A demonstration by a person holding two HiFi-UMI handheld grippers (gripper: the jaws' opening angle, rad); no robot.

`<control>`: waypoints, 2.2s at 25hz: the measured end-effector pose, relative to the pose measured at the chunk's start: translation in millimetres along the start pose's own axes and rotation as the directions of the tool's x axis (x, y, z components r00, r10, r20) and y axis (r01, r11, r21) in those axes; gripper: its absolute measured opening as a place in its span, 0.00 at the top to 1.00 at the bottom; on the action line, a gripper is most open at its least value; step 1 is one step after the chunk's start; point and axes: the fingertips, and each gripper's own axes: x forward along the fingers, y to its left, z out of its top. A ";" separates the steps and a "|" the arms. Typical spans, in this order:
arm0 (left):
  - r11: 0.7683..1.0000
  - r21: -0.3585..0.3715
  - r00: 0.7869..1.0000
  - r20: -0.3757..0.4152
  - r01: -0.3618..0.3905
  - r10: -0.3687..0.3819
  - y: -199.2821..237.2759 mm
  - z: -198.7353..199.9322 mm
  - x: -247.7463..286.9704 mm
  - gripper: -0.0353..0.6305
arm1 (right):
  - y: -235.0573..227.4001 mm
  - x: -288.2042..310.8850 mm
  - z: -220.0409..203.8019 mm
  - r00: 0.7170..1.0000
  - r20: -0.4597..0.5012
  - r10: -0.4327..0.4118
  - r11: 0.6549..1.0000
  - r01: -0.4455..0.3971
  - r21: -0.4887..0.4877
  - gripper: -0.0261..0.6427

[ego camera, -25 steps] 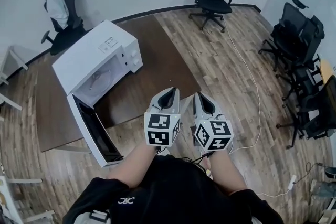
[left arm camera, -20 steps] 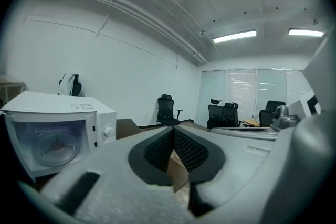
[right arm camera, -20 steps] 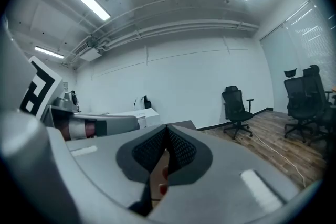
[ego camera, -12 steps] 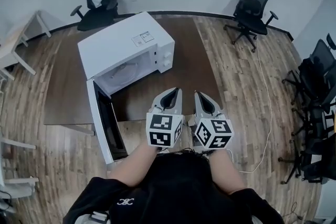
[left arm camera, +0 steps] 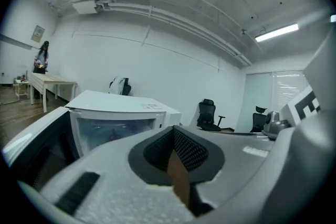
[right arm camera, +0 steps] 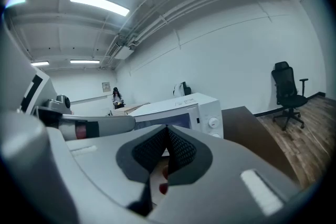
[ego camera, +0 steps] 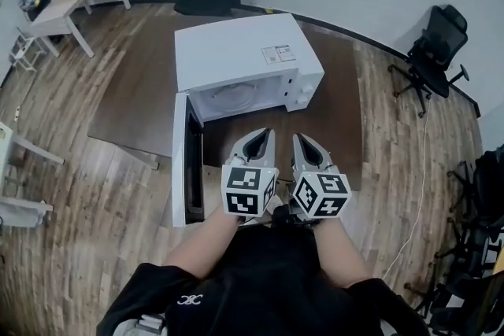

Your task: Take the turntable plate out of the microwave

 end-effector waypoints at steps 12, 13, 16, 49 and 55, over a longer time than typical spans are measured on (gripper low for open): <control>0.967 -0.049 0.968 -0.003 -0.252 0.252 81.9 12.5 4.9 0.93 | 2.0 105.9 -13.5 0.982 -0.074 0.172 0.973 -0.158 0.170 0.95; 0.961 -0.054 0.963 -0.008 -0.270 0.270 87.1 11.2 4.1 0.93 | 1.2 113.4 -16.2 0.981 -0.080 0.176 0.971 -0.160 0.176 0.95; 0.944 -0.075 0.947 -0.026 -0.321 0.319 102.2 5.1 2.3 0.93 | -1.7 135.0 -24.6 0.979 -0.092 0.182 0.968 -0.161 0.194 0.94; 0.779 -0.107 0.781 -0.207 -0.617 0.590 159.2 -58.0 -17.1 0.93 | 0.7 279.4 -168.8 0.870 -0.237 0.432 0.538 -0.038 0.842 0.73; 0.768 -0.102 0.768 -0.220 -0.632 0.602 161.0 -62.5 -17.5 0.93 | 3.4 286.5 -172.7 0.861 -0.232 0.453 0.514 -0.040 0.857 0.76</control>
